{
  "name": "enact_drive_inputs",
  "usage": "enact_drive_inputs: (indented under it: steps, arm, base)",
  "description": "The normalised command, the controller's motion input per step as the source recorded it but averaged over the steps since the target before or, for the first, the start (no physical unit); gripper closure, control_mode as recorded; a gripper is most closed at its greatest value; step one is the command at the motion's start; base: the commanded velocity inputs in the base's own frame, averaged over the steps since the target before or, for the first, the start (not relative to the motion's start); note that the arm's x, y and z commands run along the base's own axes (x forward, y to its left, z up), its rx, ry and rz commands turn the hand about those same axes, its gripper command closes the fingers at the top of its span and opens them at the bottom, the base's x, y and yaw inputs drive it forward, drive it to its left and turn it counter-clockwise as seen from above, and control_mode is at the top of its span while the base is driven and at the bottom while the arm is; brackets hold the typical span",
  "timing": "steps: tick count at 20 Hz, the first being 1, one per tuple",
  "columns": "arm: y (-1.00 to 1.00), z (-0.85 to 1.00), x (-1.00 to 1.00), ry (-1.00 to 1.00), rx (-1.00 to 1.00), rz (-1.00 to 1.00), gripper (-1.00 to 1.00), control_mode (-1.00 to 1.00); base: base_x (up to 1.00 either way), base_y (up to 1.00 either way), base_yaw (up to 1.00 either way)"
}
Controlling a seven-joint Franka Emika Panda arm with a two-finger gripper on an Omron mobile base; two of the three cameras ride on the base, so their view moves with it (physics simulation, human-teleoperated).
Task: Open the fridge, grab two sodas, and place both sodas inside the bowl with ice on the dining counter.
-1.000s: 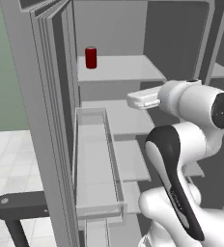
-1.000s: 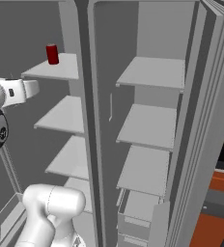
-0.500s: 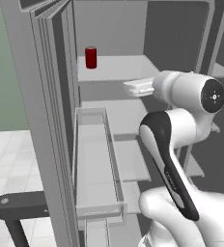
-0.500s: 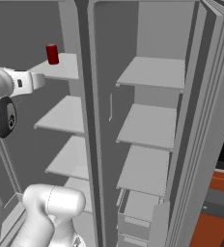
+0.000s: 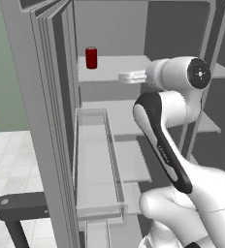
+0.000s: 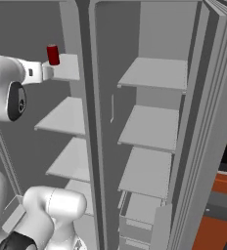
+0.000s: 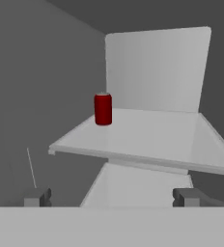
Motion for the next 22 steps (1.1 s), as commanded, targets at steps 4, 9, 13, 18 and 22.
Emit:
enact_drive_inputs:
  steps: [4,9,13,18,22]
  arm:
    - [0.01,0.1,0.56,0.03,0.0,0.0,-1.0,-1.0]
    - [0.07,0.08,0.5,0.0,0.0,0.0,-1.0,-1.0]
    - [0.12,0.01,0.43,0.0,0.0,0.0,-1.0,-1.0]
    - [0.19,0.0,0.43,0.0,0.0,0.0,-1.0,-1.0]
    - [0.23,0.0,0.47,0.0,0.0,0.0,-1.0,-1.0]
  base:
    - [0.0,0.0,0.0]
    - [0.0,0.0,0.0]
    - [0.0,0.0,0.0]
    - [0.0,0.0,0.0]
    - [0.0,0.0,0.0]
